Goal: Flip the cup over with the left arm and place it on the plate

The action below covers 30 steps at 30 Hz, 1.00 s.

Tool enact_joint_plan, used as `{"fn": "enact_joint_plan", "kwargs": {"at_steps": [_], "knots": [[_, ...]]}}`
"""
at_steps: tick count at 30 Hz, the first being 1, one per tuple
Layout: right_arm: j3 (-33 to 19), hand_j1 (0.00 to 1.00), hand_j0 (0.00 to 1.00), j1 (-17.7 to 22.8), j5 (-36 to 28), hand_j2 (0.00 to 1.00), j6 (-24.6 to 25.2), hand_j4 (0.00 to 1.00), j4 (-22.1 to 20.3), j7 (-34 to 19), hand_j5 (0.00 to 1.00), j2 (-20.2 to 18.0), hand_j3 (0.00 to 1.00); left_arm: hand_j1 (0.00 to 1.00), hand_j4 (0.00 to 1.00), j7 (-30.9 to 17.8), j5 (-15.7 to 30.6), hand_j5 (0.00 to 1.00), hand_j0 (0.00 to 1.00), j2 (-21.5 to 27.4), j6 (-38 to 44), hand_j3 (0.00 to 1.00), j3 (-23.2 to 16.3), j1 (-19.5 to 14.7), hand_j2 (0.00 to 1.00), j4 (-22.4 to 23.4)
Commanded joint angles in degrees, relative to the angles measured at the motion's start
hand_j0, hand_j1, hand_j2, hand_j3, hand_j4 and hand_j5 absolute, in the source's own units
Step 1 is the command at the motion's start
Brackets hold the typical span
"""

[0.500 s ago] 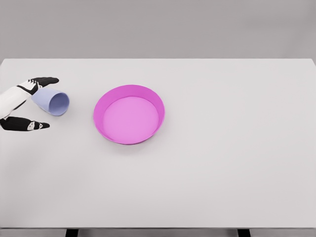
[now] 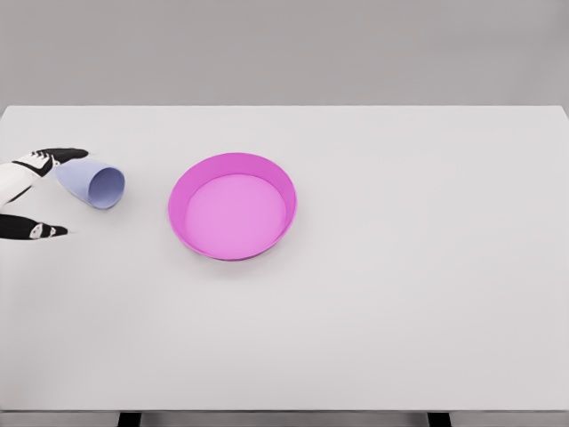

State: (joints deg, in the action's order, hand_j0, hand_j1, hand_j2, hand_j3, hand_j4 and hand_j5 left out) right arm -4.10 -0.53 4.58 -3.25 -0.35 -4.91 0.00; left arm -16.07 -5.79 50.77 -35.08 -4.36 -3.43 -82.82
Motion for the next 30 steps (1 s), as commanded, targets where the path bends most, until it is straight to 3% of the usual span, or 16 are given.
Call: {"fn": "enact_joint_plan", "kwargs": {"at_steps": [1,10,12,14,16,17,21,23,24,26,30], "knots": [[-0.03,1.00,1.00,0.00,-0.01,1.00,0.00,1.00,0.00,-0.01,1.00,0.00,1.00,1.00,1.00,-0.28,0.00,1.00,1.00,0.12,0.08,1.00,1.64,0.00,1.00,3.54],[-0.03,1.00,1.00,-0.09,-0.01,1.00,-0.09,1.00,0.00,-0.01,1.00,0.00,1.00,1.00,1.00,-0.36,1.66,1.00,1.00,-0.67,0.08,1.00,3.31,0.35,1.00,13.38],[-0.03,1.00,1.00,0.00,-0.01,1.00,0.00,1.00,0.00,-0.01,1.00,0.00,1.00,1.00,1.00,-1.59,1.66,1.00,1.00,-0.49,0.08,1.00,3.48,1.76,1.00,15.76],[0.06,1.00,1.00,0.00,-0.01,1.00,-0.09,1.00,0.00,-0.01,1.00,0.00,1.00,1.00,1.00,-3.44,1.31,1.00,1.00,-0.14,0.08,1.00,2.69,0.53,1.00,21.20],[-0.03,1.00,1.00,-0.09,-0.01,1.00,0.00,1.00,0.00,-0.01,1.00,0.00,1.00,1.00,1.00,-3.62,0.79,1.00,1.00,-0.76,0.08,1.00,2.26,-2.90,1.00,24.37],[0.06,1.00,1.00,-0.09,-0.01,1.00,0.00,1.00,0.00,-0.01,1.00,0.00,1.00,1.00,1.00,-3.62,-1.67,1.00,1.00,-1.37,0.08,1.00,1.20,-5.62,1.00,24.81],[-0.03,1.00,1.00,0.00,-0.01,1.00,0.00,1.00,0.00,-0.01,1.00,0.00,1.00,1.00,1.00,-3.62,-3.87,1.00,1.00,-5.15,0.08,1.00,-5.48,-14.76,1.00,29.91],[0.06,1.00,1.00,-0.09,-0.01,1.00,0.00,1.00,0.00,-0.01,1.00,0.00,1.00,1.00,1.00,-3.88,-4.49,1.00,1.00,-6.12,0.08,1.00,-7.50,-17.75,1.00,32.19],[-0.03,1.00,1.00,-0.09,-0.01,1.00,0.00,1.00,0.00,-0.01,1.00,0.00,1.00,1.00,1.00,-3.88,-7.20,1.00,1.00,-6.21,0.08,1.00,-8.38,-20.29,1.00,32.46],[0.06,1.00,1.00,0.00,-0.01,1.00,0.00,1.00,0.00,-0.01,1.00,0.00,1.00,1.00,1.00,-3.97,-11.43,1.00,1.00,-6.65,0.08,1.00,-8.38,-21.88,1.00,33.07],[-0.03,1.00,1.00,-0.09,-0.01,1.00,0.00,1.00,0.00,-0.01,1.00,0.00,1.00,1.00,1.00,-4.05,-14.95,1.00,1.00,-7.26,0.08,1.00,-8.38,-23.73,1.00,33.08]]}}
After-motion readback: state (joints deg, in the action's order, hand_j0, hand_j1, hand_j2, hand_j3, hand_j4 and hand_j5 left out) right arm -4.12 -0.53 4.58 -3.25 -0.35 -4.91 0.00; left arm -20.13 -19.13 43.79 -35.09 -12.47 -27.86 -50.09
